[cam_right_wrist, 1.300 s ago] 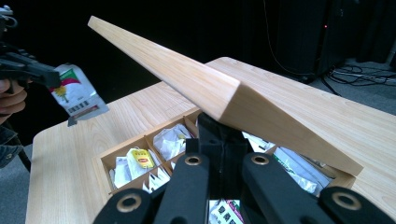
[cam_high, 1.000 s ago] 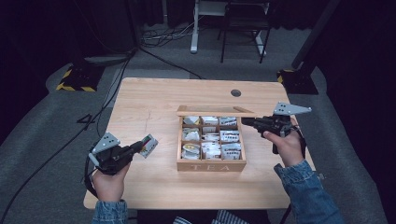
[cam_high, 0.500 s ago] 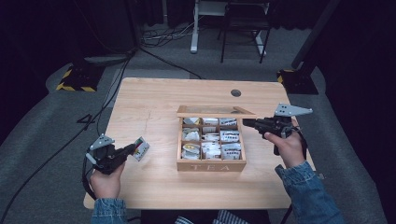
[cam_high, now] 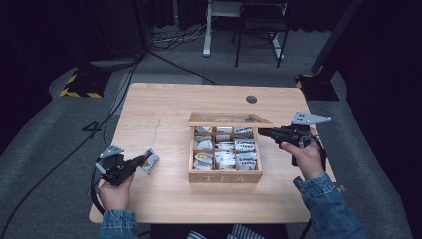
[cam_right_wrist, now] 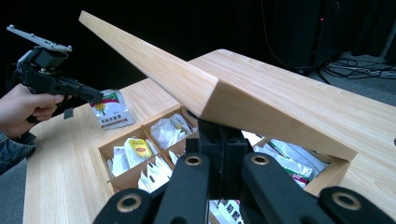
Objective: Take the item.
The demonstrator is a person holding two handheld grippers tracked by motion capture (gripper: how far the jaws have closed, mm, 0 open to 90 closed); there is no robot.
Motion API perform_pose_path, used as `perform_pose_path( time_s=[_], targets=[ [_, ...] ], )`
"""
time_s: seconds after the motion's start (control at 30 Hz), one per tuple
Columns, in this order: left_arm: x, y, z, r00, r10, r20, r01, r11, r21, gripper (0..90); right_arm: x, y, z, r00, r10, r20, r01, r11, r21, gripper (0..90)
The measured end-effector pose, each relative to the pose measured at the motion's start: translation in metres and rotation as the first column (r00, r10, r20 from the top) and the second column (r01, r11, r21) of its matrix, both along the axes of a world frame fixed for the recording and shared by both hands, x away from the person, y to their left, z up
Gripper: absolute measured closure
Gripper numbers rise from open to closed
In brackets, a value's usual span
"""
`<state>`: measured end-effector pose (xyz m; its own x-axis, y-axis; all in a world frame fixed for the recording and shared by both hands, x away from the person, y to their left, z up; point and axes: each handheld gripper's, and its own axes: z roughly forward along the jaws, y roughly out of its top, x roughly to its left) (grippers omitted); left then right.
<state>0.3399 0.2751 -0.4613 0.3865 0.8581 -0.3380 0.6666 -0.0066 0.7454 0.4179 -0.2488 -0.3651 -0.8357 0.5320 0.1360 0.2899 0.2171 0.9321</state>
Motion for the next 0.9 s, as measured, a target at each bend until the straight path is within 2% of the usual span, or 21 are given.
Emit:
perform_pose_path(
  time_s=[0.07, 0.13, 0.17, 0.23, 0.27, 0.3, 0.33, 0.4, 0.43, 0.47, 0.5, 0.53, 0.57, 0.73, 0.9],
  targets=[
    [0.001, 0.0, -0.001, 1.0, 0.005, -0.001, -0.005, 1.0, 0.008, 88.6, 0.0, 0.0, 0.0, 1.0, 0.0, 0.0, 0.0, 1.0, 0.0, 90.0],
    [0.001, 0.0, -0.001, 0.9998, 0.021, -0.003, -0.021, 0.9993, 0.032, 86.6, 0.0, 0.0, 0.0, 1.0, 0.001, 0.0, -0.001, 1.0, -0.002, 90.0],
    [0.002, 0.0, -0.002, 0.9993, 0.033, -0.017, -0.032, 0.998, 0.054, 85.7, 0.0, 0.0, 0.0, 1.0, 0.001, 0.0, -0.001, 1.0, -0.002, 90.0],
    [0.002, 0.0, -0.003, 0.9991, 0.038, -0.021, -0.036, 0.9973, 0.064, 84.2, -0.001, 0.0, 0.0, 1.0, 0.001, 0.0, -0.001, 1.0, -0.001, 90.0],
    [0.003, -0.001, -0.003, 0.9987, 0.044, -0.025, -0.042, 0.9964, 0.073, 81.8, -0.001, 0.0, -0.001, 1.0, 0.001, 0.0, -0.001, 1.0, 0.0, 90.0],
    [0.003, -0.001, -0.003, 0.9983, 0.051, -0.03, -0.048, 0.9955, 0.081, 73.8, -0.001, 0.0, 0.0, 1.0, 0.001, 0.0, -0.001, 1.0, -0.001, 90.0],
    [0.004, -0.001, -0.003, 0.9978, 0.057, -0.035, -0.054, 0.9944, 0.091, 73.8, -0.001, 0.0, 0.0, 1.0, 0.001, 0.0, -0.001, 1.0, -0.001, 90.0],
    [0.004, -0.001, -0.002, 0.9969, 0.069, -0.038, -0.065, 0.992, 0.109, 68.0, 0.0, 0.0, 0.0, 1.0, 0.001, 0.0, -0.001, 1.0, 0.0, 90.0],
    [0.004, -0.001, -0.001, 0.9964, 0.079, -0.033, -0.074, 0.99, 0.12, 58.6, 0.0, 0.0, 0.0, 1.0, 0.0, 0.0, 0.0, 1.0, 0.0, 90.0],
    [0.004, 0.0, -0.001, 0.9957, 0.087, -0.032, -0.082, 0.9896, 0.118, 58.6, 0.0, 0.0, 0.0, 1.0, 0.0, 0.0, 0.0, 1.0, 0.0, 90.0],
    [0.004, 0.001, -0.001, 0.9952, 0.092, -0.032, -0.088, 0.9895, 0.115, 52.2, 0.0, 0.0, 0.0, 1.0, 0.001, 0.0, -0.001, 1.0, -0.001, 90.0],
    [0.004, 0.001, 0.0, 0.9946, 0.098, -0.033, -0.094, 0.9894, 0.111, 52.2, 0.0, 0.0, 0.0, 1.0, 0.001, 0.0, -0.001, 1.0, -0.001, 90.0],
    [0.004, 0.002, 0.001, 0.9945, 0.1, -0.03, -0.096, 0.9891, 0.112, 48.6, 0.0, 0.0, 0.0, 1.0, 0.001, 0.0, -0.001, 1.0, 0.0, 90.0],
    [0.001, 0.0, 0.009, 0.9961, 0.088, 0.0, -0.087, 0.9895, 0.115, 46.5, 0.0, 0.0, -0.001, 1.0, 0.003, -0.002, -0.003, 1.0, 0.0, 90.0],
    [-0.004, -0.013, 0.022, 0.9991, 0.031, 0.029, -0.035, 0.9912, 0.128, 45.9, -0.001, 0.0, -0.001, 1.0, 0.004, -0.002, -0.004, 1.0, -0.002, 90.0]
  ],
)
